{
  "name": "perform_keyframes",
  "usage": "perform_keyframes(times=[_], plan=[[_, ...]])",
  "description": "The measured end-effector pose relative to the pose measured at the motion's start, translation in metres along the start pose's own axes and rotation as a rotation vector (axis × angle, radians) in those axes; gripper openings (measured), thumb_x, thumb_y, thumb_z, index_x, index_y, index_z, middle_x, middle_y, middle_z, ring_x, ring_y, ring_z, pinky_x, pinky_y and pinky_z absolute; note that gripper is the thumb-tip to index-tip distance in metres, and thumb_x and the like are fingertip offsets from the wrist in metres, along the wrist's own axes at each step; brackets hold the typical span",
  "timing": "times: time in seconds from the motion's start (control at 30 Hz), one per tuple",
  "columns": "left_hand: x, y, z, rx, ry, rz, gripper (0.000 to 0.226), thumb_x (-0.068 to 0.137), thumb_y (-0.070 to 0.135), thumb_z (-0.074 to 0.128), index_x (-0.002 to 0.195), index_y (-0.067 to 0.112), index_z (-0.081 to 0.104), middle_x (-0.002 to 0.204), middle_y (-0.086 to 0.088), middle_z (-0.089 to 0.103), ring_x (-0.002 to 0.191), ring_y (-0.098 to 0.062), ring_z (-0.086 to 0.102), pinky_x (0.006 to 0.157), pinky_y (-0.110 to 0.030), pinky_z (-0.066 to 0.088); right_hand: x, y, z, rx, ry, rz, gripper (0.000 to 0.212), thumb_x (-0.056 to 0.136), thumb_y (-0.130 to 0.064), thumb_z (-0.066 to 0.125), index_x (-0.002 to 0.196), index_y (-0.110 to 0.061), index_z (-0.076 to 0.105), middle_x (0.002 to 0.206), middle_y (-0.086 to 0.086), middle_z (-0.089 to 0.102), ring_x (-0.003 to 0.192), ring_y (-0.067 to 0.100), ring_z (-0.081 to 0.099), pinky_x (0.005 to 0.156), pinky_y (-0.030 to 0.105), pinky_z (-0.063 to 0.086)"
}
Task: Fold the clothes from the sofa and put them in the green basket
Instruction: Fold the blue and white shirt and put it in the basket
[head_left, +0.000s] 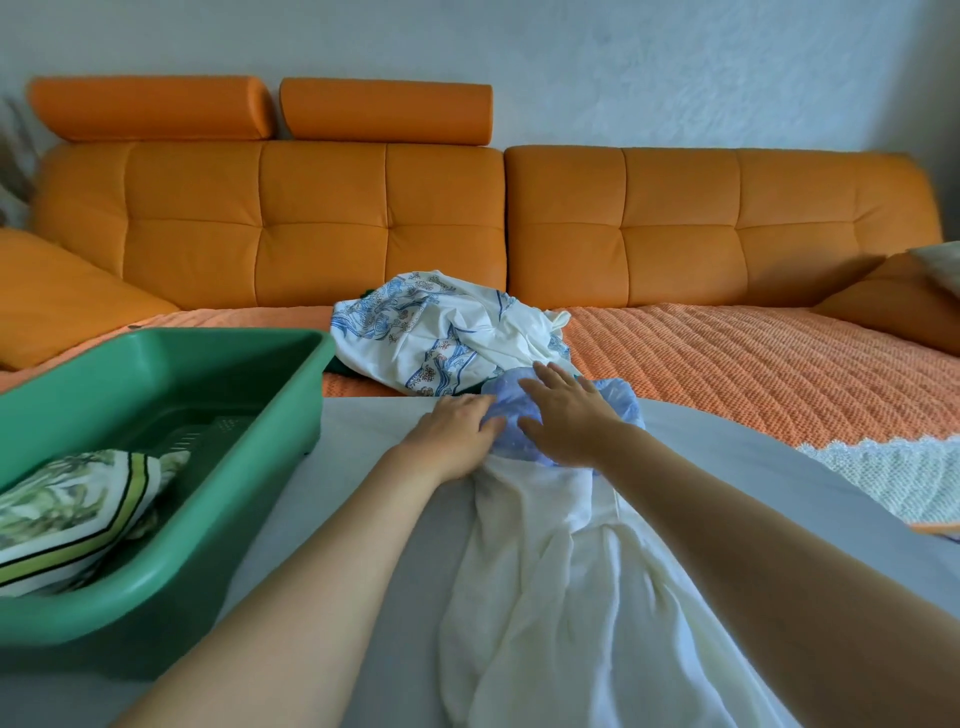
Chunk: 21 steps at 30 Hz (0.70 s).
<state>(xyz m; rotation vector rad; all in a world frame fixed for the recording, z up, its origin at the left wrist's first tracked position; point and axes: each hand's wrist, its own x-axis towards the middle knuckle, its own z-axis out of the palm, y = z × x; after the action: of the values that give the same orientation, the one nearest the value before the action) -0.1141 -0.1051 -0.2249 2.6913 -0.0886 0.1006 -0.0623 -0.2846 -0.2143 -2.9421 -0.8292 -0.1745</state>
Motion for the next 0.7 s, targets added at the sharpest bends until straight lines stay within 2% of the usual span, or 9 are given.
perform_keyframes(times=[0.1,0.2,0.27,0.3,0.43,0.5,0.53,0.6,0.7], plan=[[-0.021,0.008,-0.015,0.003,-0.002,-0.004,0.042,0.102,0.029,0.045,0.143,0.021,0.048,0.145,-0.006,0.046,0.137,-0.025,0.037,0.111,-0.041,0.035,-0.021,-0.023,-0.028,0.100,-0.034,-0.013,0.048,0.099,-0.032,0.047,0.146,-0.024,0.046,0.151,0.005,0.043,0.137,0.027,0.041,0.110,0.042,0.035],[-0.052,0.020,-0.025,-0.012,0.037,0.035,0.021,0.098,0.016,0.048,0.116,0.022,0.057,0.126,-0.006,0.054,0.116,-0.025,0.053,0.096,-0.037,0.045,-0.050,-0.047,-0.049,0.140,-0.069,-0.037,0.035,0.097,-0.026,0.051,0.131,-0.024,0.059,0.135,0.005,0.054,0.122,0.026,0.054,0.099,0.039,0.046],[-0.078,0.027,-0.031,-0.042,0.052,0.062,0.018,0.095,0.013,0.046,0.095,0.030,0.051,0.109,0.000,0.058,0.097,-0.020,0.057,0.078,-0.030,0.045,-0.073,-0.064,-0.062,0.124,-0.072,-0.072,0.024,0.094,-0.025,0.055,0.115,-0.024,0.065,0.124,0.003,0.060,0.117,0.024,0.057,0.097,0.036,0.047],[-0.092,0.029,-0.033,-0.051,0.037,0.062,0.021,0.094,0.013,0.045,0.092,0.032,0.052,0.102,0.005,0.059,0.092,-0.017,0.057,0.075,-0.027,0.045,-0.085,-0.072,-0.067,0.115,-0.086,-0.093,0.020,0.092,-0.025,0.057,0.109,-0.022,0.067,0.119,0.002,0.063,0.115,0.023,0.058,0.096,0.035,0.047],[-0.145,0.026,-0.032,-0.120,-0.092,0.040,0.023,0.087,0.017,0.048,0.096,0.030,0.065,0.096,0.015,0.065,0.084,-0.005,0.059,0.075,-0.017,0.045,-0.137,-0.099,-0.075,0.124,-0.198,-0.183,0.015,0.084,-0.029,0.065,0.098,-0.024,0.071,0.106,-0.006,0.069,0.105,0.019,0.062,0.091,0.032,0.051],[-0.167,0.026,-0.031,-0.096,-0.158,0.035,0.014,0.083,0.030,0.052,0.085,0.034,0.065,0.086,0.017,0.065,0.077,0.003,0.058,0.066,-0.012,0.041,-0.158,-0.108,-0.074,0.153,-0.264,-0.206,0.017,0.081,-0.034,0.070,0.097,-0.028,0.071,0.101,-0.011,0.069,0.099,0.014,0.063,0.089,0.031,0.052],[-0.175,0.026,-0.032,-0.066,-0.186,0.032,0.011,0.081,0.032,0.054,0.081,0.035,0.064,0.082,0.017,0.064,0.075,0.002,0.058,0.065,-0.015,0.043,-0.166,-0.110,-0.072,0.172,-0.297,-0.215,0.020,0.080,-0.037,0.072,0.098,-0.030,0.072,0.100,-0.013,0.068,0.097,0.012,0.063,0.089,0.030,0.052],[-0.188,0.028,-0.034,-0.035,-0.227,0.027,0.014,0.074,0.028,0.056,0.077,0.039,0.065,0.080,0.018,0.064,0.076,-0.001,0.059,0.066,-0.021,0.046,-0.180,-0.114,-0.068,0.212,-0.343,-0.227,0.022,0.079,-0.039,0.073,0.100,-0.033,0.072,0.103,-0.016,0.067,0.097,0.007,0.061,0.088,0.028,0.051],[-0.202,0.030,-0.037,-0.019,-0.254,0.038,0.021,0.074,0.024,0.064,0.073,0.045,0.065,0.081,0.022,0.066,0.074,0.006,0.059,0.062,-0.016,0.042,-0.197,-0.113,-0.063,0.234,-0.402,-0.241,0.033,0.081,-0.030,0.070,0.112,-0.040,0.068,0.107,-0.021,0.062,0.093,0.001,0.054,0.079,0.017,0.042]])
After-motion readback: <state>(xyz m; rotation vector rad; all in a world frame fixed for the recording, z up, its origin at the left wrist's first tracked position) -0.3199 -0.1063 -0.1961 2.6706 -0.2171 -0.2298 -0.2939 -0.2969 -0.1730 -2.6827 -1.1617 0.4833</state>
